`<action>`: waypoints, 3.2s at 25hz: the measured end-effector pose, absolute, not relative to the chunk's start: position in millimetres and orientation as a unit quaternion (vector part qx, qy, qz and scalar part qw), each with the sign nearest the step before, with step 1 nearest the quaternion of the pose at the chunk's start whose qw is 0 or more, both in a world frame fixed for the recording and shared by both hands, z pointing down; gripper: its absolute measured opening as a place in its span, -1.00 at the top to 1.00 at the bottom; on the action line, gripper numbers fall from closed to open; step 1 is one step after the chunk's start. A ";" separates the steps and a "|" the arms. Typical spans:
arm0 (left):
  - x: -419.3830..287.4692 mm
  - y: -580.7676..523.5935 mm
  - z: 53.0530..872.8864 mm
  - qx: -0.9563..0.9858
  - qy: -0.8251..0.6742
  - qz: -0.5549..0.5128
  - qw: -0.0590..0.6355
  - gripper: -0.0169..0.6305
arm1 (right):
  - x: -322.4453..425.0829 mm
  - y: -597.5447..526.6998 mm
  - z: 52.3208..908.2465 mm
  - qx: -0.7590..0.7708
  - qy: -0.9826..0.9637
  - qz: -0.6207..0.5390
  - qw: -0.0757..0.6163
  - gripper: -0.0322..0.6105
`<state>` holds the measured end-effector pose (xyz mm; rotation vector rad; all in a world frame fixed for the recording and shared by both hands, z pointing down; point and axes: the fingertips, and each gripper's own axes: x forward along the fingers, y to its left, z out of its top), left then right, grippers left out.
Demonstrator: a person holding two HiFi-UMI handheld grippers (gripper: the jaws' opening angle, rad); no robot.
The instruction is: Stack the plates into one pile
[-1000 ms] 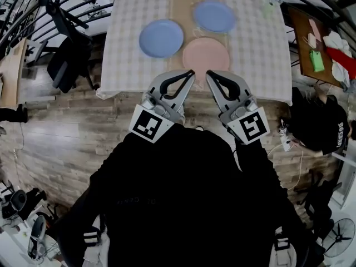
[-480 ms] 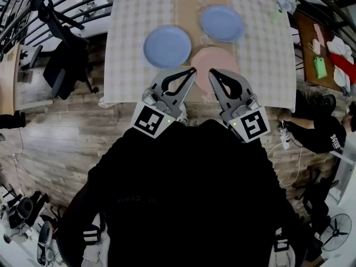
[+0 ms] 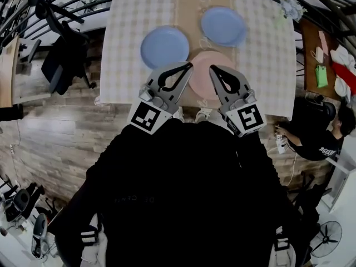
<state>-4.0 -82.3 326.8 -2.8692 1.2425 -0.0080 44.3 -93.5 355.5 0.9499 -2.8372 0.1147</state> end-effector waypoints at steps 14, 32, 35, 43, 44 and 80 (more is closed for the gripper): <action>34.0 -131.5 337.1 -0.908 0.420 -0.002 -0.001 0.88 | 94.5 -157.1 407.1 0.314 -0.938 0.071 0.128 0.87; 60.2 -132.2 383.1 -0.921 0.390 0.000 -0.009 0.89 | 161.5 -167.9 563.4 0.356 -0.865 0.200 0.292 0.78; 65.2 -130.1 394.7 -0.922 0.388 0.001 -0.019 0.89 | 173.6 -159.4 589.7 0.364 -0.846 0.222 0.319 0.77; 82.4 -121.0 413.3 -0.932 0.362 -0.017 -0.011 0.88 | 211.0 -137.5 650.0 0.397 -0.789 0.295 0.365 0.64; 84.8 -119.8 413.4 -0.934 0.357 -0.017 -0.009 0.88 | 214.8 -135.4 656.2 0.401 -0.782 0.302 0.369 0.60; 88.8 -103.5 425.9 -0.943 0.331 -0.015 -0.029 0.88 | 230.6 -123.9 745.6 0.434 -0.669 0.428 0.425 0.66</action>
